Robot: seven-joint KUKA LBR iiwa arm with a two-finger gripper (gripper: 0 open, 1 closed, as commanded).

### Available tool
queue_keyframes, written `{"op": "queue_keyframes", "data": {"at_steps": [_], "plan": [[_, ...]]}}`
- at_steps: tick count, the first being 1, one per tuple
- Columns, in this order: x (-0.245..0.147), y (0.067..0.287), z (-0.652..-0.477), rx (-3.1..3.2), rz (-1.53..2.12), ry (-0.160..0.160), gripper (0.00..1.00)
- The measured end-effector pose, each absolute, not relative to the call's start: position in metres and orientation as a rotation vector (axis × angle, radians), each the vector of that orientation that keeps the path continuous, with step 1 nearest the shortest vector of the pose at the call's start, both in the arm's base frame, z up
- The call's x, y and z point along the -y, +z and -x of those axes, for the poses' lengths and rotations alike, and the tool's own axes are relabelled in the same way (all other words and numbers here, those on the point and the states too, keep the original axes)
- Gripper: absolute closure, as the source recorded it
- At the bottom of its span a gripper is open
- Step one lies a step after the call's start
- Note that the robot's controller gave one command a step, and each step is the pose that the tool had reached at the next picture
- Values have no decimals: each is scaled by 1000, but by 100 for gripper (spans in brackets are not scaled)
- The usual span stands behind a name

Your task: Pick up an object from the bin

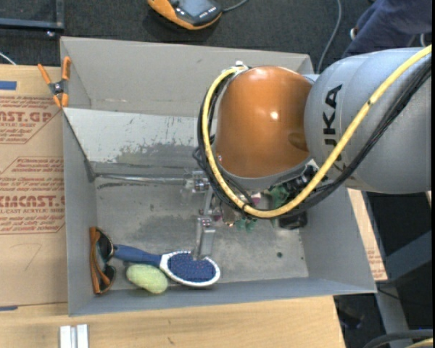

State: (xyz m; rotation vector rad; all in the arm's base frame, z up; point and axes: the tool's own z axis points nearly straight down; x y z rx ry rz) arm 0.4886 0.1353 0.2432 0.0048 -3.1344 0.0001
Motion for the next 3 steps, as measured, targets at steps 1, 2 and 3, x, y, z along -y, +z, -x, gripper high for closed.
{"op": "queue_keyframes", "data": {"at_steps": [1, 2, 3], "plan": [[-134, 248, -490, 3142, -1, -2, 0], [-150, 186, -486, 3112, -441, -3, 0], [-195, 176, -499, 3135, -201, -5, 0]]}}
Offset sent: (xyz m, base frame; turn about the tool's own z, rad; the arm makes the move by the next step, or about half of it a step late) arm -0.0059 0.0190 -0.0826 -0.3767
